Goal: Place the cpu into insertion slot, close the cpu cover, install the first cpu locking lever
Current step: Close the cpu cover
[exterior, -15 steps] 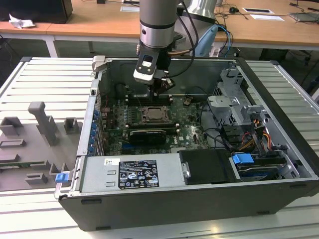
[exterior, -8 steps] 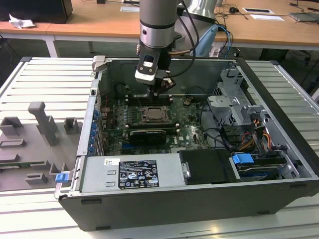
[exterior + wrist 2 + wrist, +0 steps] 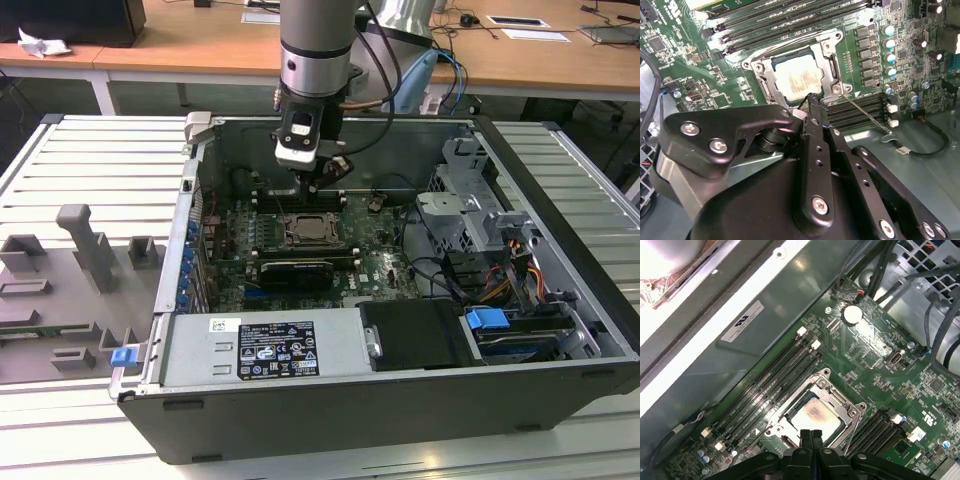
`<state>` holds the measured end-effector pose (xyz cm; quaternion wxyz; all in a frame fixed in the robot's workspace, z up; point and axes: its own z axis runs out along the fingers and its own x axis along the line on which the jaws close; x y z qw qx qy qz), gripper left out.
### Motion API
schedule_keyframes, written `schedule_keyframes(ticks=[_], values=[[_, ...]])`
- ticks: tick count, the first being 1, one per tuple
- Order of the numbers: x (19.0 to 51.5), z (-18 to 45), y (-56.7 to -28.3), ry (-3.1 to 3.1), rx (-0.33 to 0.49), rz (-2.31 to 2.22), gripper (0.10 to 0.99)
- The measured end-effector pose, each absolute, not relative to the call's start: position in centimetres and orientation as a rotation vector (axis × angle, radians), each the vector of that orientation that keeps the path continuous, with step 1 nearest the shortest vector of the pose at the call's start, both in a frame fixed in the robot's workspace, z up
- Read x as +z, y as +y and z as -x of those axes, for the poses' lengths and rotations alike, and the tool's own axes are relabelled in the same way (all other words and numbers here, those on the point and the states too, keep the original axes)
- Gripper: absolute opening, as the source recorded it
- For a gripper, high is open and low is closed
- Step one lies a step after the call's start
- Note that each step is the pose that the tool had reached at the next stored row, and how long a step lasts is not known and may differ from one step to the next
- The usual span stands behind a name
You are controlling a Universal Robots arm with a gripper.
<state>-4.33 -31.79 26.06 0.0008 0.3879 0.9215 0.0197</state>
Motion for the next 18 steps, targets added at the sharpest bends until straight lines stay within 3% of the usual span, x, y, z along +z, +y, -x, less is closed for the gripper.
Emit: schedule_keyframes(ticks=[18], values=[[25.94,4.33,-31.79,3.057,0.066,-0.720,0.106]])
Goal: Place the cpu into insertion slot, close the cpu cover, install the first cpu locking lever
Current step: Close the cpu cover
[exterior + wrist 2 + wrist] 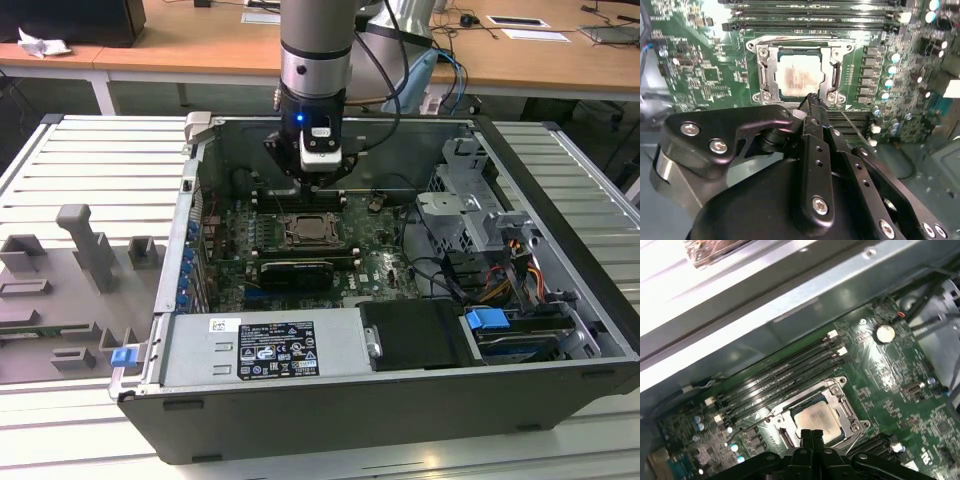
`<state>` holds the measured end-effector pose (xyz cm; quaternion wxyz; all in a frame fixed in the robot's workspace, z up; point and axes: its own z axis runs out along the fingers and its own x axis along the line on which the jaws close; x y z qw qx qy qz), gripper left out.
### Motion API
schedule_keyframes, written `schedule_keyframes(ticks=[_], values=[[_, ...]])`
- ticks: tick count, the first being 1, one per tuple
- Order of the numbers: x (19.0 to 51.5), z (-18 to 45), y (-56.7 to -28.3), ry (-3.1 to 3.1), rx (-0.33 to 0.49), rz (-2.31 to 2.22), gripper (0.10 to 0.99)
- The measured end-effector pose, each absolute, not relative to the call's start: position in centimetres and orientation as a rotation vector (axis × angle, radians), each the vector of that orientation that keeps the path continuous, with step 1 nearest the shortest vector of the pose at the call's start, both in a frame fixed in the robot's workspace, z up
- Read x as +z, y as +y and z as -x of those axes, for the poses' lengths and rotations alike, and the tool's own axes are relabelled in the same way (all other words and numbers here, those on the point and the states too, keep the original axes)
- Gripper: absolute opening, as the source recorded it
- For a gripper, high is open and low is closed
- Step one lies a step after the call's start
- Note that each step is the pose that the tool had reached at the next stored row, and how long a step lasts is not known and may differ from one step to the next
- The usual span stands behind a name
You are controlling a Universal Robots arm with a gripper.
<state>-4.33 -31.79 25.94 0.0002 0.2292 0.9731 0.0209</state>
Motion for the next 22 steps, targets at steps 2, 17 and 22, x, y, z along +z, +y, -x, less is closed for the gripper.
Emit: schedule_keyframes(ticks=[2,17,22], values=[[25.9,4.3,-31.8,3.072,0.066,-0.656,0.106],[25.5,4.4,-31.8,3.147,0.065,-0.110,0.106],[25.4,5.9,-31.8,3.139,0.065,-0.055,0.106]])
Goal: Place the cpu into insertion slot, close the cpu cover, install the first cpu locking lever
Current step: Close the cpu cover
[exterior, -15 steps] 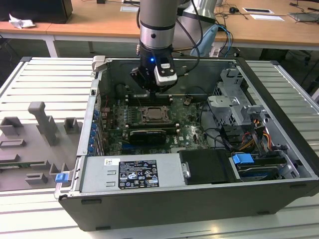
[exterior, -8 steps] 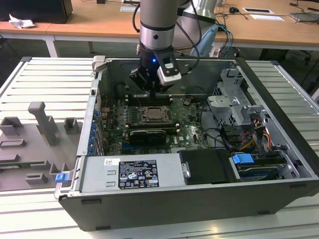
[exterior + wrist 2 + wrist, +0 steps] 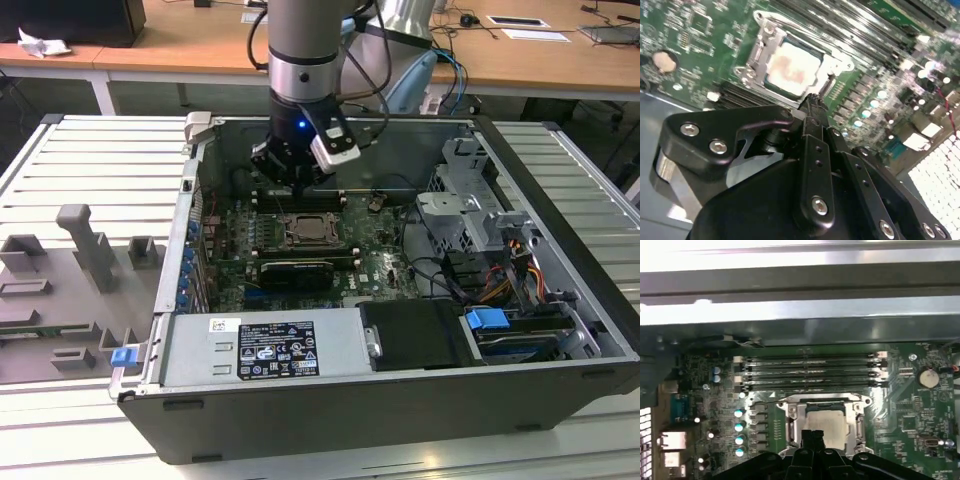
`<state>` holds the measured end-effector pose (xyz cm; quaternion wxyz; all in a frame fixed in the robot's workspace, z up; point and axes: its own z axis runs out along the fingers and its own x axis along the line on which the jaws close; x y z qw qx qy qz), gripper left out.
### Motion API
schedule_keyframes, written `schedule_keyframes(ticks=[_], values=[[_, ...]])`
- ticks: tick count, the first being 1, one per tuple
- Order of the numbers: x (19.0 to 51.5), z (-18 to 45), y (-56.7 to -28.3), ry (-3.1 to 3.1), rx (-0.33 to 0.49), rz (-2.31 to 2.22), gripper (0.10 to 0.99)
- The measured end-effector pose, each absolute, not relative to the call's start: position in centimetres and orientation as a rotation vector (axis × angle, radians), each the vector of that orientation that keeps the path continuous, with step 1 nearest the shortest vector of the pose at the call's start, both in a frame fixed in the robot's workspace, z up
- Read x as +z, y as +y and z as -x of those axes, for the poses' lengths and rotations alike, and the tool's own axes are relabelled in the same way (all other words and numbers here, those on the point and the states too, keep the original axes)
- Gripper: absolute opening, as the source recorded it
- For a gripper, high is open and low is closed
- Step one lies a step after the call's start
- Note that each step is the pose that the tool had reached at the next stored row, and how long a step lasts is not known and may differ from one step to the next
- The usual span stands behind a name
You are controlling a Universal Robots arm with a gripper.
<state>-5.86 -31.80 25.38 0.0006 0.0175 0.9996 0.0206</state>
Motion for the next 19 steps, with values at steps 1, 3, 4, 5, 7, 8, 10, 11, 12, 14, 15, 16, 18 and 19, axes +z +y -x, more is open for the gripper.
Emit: schedule_keyframes(ticks=[1,3,4,5,7,8,10,11,12,14,15,16,18,19], values=[[25.4,6.7,-31.8,3.136,0.066,-0.055,0.106],[25.4,7.6,-31.8,3.133,0.066,-0.055,0.106],[25.4,8.3,-31.8,3.131,0.068,-0.055,0.106],[25.4,9.0,-31.8,3.129,0.070,-0.055,0.106],[25.4,9.6,-31.8,3.126,0.072,-0.055,0.106],[25.4,10.0,-31.8,3.125,0.072,-0.055,0.106],[25.4,10.5,-31.8,3.122,0.073,-0.054,0.106],[25.4,10.7,-31.7,3.122,0.073,-0.054,0.106],[25.4,10.8,-31.6,3.121,0.073,-0.054,0.106],[25.4,10.9,-31.3,3.121,0.073,-0.053,0.106],[25.4,10.9,-31.2,3.121,0.073,-0.053,0.106],[25.4,11.0,-31.0,3.120,0.073,-0.053,0.106],[25.4,11.1,-30.7,3.120,0.073,-0.052,0.106],[25.4,11.1,-30.6,3.120,0.073,-0.052,0.106]])
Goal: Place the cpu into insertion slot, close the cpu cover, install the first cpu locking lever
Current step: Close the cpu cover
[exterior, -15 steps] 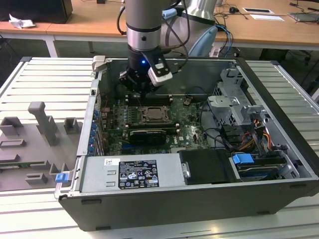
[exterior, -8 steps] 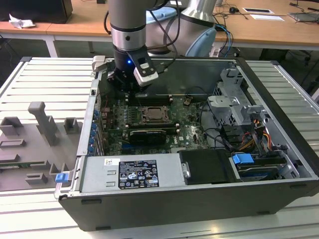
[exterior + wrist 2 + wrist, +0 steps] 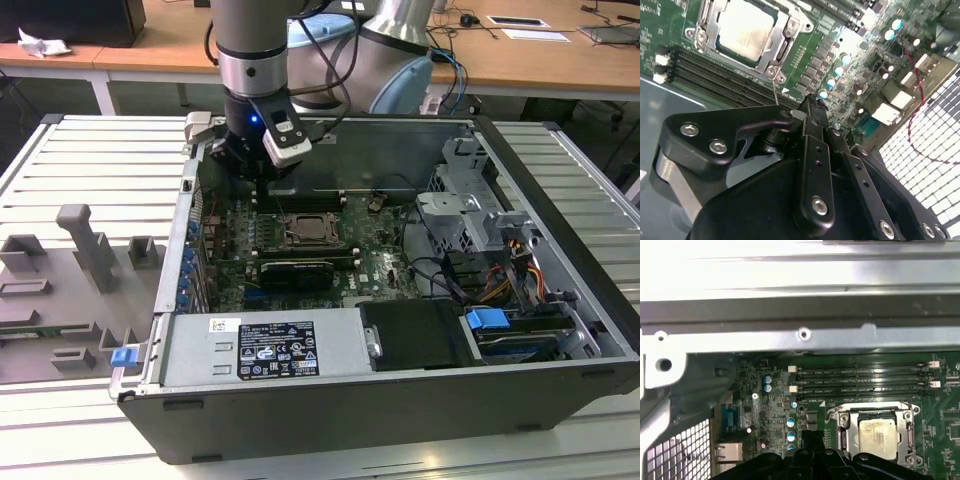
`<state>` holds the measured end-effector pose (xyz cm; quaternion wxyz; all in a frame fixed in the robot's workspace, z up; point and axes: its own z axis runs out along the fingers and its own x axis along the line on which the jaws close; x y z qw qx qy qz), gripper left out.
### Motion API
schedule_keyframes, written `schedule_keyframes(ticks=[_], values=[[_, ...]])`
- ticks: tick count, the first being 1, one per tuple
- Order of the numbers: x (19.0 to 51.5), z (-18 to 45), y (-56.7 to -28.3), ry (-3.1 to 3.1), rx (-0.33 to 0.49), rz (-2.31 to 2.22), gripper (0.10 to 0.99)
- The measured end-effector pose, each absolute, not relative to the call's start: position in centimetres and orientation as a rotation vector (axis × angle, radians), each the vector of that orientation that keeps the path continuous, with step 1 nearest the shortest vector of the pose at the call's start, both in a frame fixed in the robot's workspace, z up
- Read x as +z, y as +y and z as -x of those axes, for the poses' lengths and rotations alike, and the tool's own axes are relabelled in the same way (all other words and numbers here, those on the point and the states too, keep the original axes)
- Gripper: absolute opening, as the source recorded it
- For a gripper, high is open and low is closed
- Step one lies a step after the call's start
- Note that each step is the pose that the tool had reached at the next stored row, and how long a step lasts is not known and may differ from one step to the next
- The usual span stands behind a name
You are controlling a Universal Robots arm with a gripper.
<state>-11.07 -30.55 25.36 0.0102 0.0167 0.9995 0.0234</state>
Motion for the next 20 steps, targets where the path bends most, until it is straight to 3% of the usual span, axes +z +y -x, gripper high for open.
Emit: schedule_keyframes(ticks=[12,20], values=[[25.4,10.4,-29.5,3.118,0.073,-0.049,0.106],[25.2,6.1,-29.1,3.119,0.073,-0.049,0.106]])
